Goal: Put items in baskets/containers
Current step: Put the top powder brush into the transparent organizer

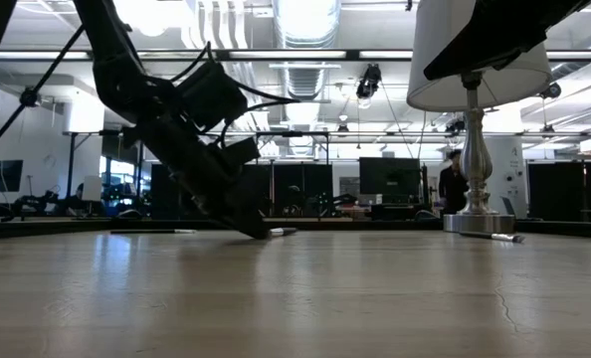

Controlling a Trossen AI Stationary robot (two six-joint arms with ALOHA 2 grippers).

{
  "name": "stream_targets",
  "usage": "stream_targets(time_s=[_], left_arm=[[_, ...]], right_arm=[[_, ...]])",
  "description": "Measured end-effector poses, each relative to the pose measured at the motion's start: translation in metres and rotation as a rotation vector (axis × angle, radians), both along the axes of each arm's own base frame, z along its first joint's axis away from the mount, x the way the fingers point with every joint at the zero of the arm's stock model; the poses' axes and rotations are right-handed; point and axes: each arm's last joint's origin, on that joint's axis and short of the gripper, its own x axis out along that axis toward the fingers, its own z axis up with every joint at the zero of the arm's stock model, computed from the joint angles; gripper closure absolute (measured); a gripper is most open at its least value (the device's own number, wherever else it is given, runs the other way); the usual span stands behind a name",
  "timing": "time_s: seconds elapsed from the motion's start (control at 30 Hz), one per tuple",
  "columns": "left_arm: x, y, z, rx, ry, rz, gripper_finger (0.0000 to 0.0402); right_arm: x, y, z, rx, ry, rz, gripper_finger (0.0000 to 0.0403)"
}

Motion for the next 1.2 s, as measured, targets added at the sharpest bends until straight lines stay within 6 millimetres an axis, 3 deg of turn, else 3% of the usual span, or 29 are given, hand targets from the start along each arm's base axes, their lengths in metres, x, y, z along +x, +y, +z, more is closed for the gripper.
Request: stream_targets(time_s=[0.27, 0.37, 0.5, 0.67, 0.83, 1.2], left_arm=[[0.003, 0.001, -0.007, 0.039, 0.003, 0.011, 0.0302], [0.003, 0.002, -0.007, 0.063, 0.014, 0.019, 0.0326], [0.002, 0.002, -0.008, 0.083, 0.034, 0.015, 0.0388], [-0.001, -0.001, -0.005, 0.114, 0.086, -0.019, 0.0399], [-0.01, -0.007, 0.009, 0.152, 0.149, -0.068, 0.0401], [-0.029, -0.033, 0.063, 0.206, 0.083, -0.156, 0.0401]], right_arm=[[0.0, 0.0, 0.0, 0.001, -0.001, 0.0, 0.0394], [0.0, 0.0, 0.0, 0.001, -0.001, 0.0, 0.0394], [0.0, 0.0, 0.0, 0.001, -0.001, 0.0, 0.0394], [0.0, 0.0, 0.0, 0.001, -0.001, 0.0, 0.0394], [0.0, 0.0, 0.0, 0.005, 0.003, 0.005, 0.0394], [0.0, 0.0, 0.0, 0.004, 0.004, 0.006, 0.0394]])
